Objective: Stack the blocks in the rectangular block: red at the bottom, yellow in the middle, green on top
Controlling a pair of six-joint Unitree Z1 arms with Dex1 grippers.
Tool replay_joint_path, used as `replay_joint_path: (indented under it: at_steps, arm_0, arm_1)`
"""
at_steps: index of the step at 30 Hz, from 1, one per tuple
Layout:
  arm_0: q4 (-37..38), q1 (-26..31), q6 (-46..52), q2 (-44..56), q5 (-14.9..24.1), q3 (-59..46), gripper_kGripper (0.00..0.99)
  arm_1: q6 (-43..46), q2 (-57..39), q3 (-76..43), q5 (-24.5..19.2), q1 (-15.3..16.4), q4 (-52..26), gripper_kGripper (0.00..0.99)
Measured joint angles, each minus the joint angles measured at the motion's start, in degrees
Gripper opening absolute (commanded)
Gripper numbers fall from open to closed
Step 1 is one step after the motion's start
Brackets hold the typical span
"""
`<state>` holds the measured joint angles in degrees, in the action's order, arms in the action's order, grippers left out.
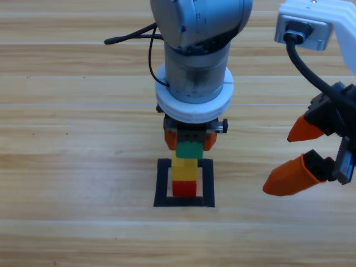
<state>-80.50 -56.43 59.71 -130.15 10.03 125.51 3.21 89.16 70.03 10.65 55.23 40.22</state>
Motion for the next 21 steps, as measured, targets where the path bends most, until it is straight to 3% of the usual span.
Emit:
replay_joint_path:
  at_steps: [21]
  arm_0:
    - [1.72,0.01,0.3,-0.01,-0.48,-2.5,0.0]
  arm_1:
    - [0.39,0.0,0.0,0.27,0.0,0.0,0.99]
